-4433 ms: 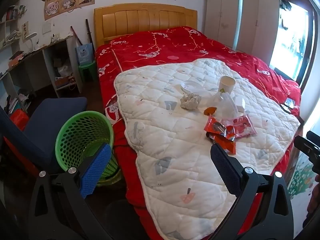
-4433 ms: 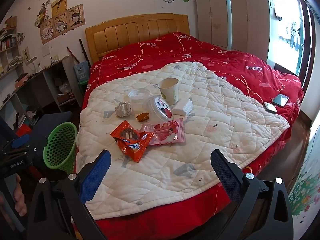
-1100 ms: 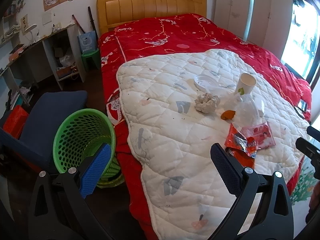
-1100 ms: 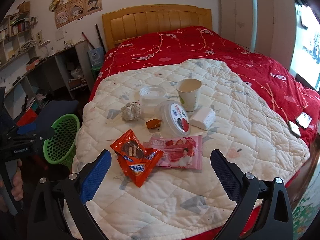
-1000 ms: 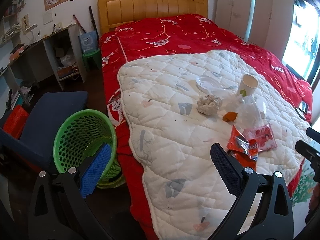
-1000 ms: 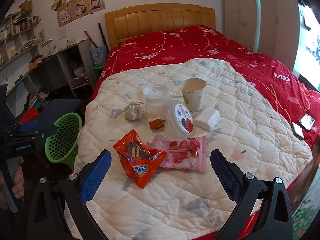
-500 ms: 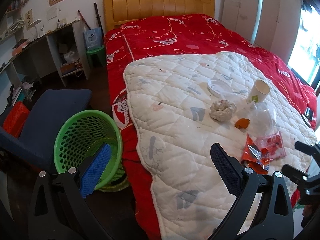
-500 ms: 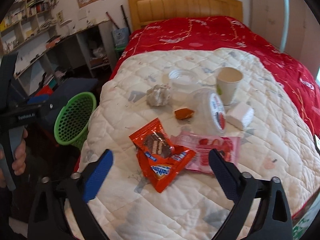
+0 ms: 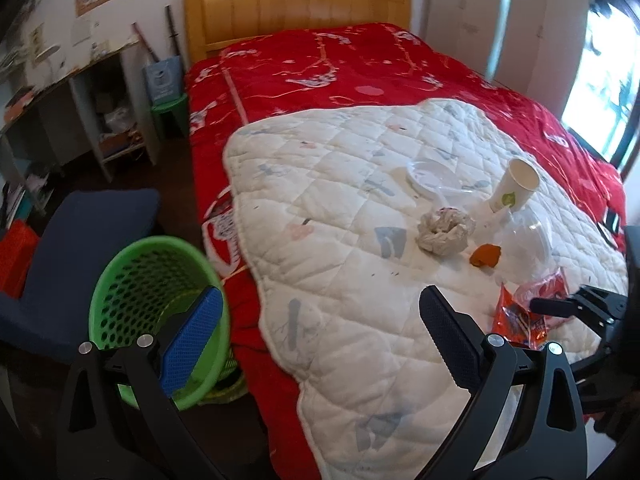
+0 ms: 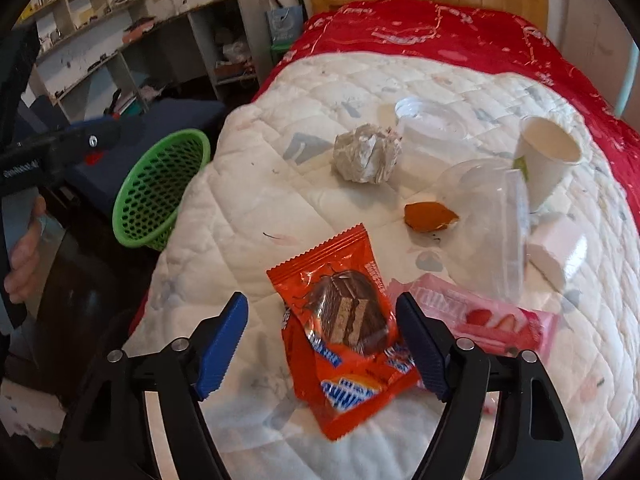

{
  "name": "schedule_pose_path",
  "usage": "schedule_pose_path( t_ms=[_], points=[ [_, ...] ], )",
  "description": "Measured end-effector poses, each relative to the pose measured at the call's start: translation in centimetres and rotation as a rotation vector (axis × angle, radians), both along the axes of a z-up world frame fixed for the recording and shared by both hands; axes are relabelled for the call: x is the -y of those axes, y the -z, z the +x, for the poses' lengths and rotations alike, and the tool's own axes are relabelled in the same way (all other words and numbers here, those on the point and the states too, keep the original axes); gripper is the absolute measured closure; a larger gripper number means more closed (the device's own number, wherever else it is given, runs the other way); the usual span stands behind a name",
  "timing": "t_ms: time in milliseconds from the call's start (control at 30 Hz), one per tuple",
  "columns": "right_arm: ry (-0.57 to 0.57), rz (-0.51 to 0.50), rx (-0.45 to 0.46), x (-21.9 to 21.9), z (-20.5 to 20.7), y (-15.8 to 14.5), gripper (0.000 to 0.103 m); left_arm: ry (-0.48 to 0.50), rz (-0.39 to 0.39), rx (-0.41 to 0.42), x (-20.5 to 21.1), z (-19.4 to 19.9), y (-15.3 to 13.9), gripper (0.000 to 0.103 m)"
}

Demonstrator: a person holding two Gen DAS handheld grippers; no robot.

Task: Collect trash
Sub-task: 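Grasp the crumpled tissue with the left tool while the right tool grasps the orange wrapper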

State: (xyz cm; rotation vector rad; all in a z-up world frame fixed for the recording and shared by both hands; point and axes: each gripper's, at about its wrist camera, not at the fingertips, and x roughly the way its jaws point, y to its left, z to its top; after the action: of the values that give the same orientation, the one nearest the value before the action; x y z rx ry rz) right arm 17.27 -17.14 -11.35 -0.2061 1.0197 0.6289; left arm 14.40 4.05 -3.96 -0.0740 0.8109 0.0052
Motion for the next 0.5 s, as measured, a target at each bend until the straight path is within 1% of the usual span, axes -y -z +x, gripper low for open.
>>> schedule_pose_path(
  t_ms=[67, 133, 267, 367, 433, 500],
  points=[
    [-0.012, -0.011, -0.019, -0.2, 0.3, 0.7, 0.041, 0.034, -0.011, -0.002, 0.5, 0.8, 0.1, 0.006],
    [-0.022, -0.012, -0.028, -0.3, 0.3, 1.0, 0.046, 0.076, -0.033, -0.006, 1.2, 1.9, 0.1, 0.007],
    [-0.034, -0.007, -0.011, -0.2, -0.1, 1.1, 0.046, 0.157, -0.06, -0.018, 3.3, 3.9, 0.7, 0.007],
    [-0.029, 0.027, -0.028, 0.2, 0.1, 1.1, 0.042, 0.208, -0.086, -0.043, 4.8, 5.7, 1.4, 0.007],
    [-0.024, 0.024, -0.032, 0.3, 0.3, 1.3, 0.037, 0.225, -0.1, -0.054, 5.6, 6.7, 1.8, 0.007],
    [-0.022, 0.028, -0.046, 0.3, 0.4, 1.8, 0.04, 0.254, -0.112, -0.066, 6.4, 7.6, 2.2, 0.007]
  ],
)
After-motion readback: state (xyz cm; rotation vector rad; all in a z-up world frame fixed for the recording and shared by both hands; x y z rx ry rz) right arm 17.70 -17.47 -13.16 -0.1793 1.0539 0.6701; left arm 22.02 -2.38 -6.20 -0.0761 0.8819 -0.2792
